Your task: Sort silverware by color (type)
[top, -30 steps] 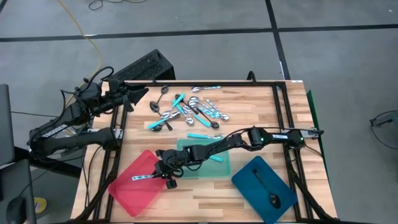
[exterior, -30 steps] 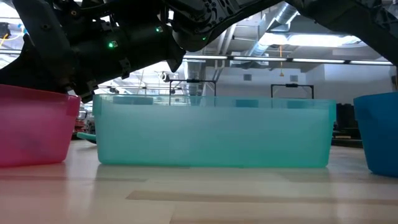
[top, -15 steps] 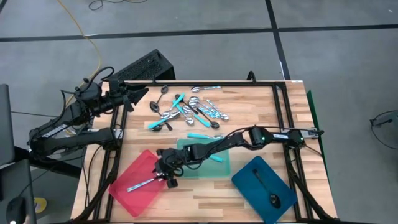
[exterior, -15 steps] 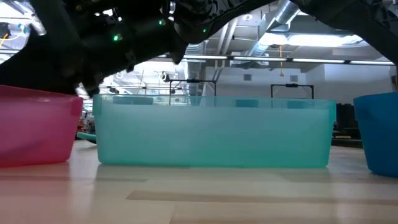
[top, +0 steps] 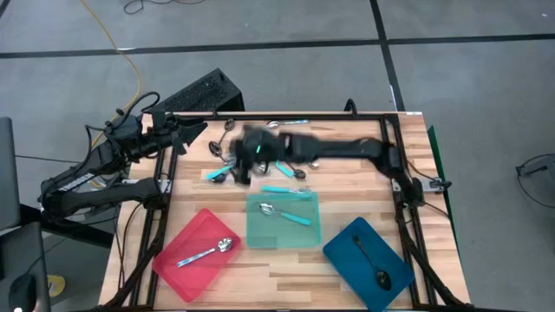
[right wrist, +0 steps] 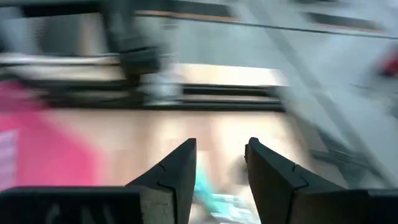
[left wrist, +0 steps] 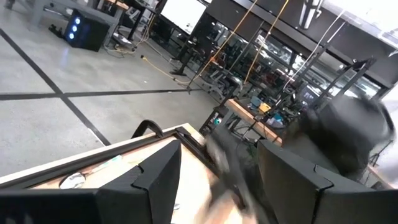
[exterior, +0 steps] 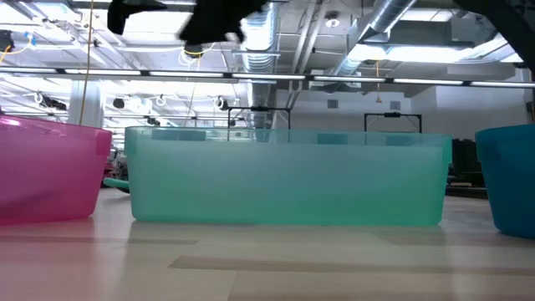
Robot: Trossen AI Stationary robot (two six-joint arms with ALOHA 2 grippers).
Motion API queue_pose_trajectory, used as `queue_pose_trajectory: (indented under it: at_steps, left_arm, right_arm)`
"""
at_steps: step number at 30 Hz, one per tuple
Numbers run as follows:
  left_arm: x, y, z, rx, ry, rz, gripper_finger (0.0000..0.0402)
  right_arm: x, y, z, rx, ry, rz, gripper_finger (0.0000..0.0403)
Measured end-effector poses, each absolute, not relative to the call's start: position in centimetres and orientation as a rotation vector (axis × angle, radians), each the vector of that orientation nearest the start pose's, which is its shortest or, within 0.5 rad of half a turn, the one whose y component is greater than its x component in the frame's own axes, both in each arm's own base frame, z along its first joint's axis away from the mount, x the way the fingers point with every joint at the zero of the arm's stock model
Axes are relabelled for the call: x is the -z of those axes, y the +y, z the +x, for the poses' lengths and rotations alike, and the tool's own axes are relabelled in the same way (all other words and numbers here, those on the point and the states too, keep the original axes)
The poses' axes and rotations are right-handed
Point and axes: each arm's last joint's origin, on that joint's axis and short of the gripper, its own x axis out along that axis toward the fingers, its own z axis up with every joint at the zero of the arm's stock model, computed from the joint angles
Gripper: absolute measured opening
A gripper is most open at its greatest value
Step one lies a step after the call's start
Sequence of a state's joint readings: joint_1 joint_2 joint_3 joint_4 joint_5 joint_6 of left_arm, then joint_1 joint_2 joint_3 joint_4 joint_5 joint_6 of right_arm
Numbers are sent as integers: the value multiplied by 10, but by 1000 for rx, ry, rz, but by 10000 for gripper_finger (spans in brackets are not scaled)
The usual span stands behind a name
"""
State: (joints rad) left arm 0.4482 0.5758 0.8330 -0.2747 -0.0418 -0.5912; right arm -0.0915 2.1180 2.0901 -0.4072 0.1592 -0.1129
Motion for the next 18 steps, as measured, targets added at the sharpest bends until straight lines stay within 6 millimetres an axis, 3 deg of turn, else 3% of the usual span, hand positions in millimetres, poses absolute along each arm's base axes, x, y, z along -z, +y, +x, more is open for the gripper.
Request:
queue_pose_trajectory:
  at_steps: [3,6,12,18]
  left_arm:
    - [-365,52,105,-492,-123,-580,196]
    - [-364,52,104,-511,-118,-580,196]
    - [-362,52,104,-516,-92,-583,196]
    - [-358,52,104,-527,-52,-583,196]
  right_arm:
    - [-344,-86,474,372,521,-110,150]
    - [-327,-119,460,459,707,-110,147]
    - [-305,-180,422,471,1044,-212,166]
    - [-303,-231,396,423,1068,-166,216]
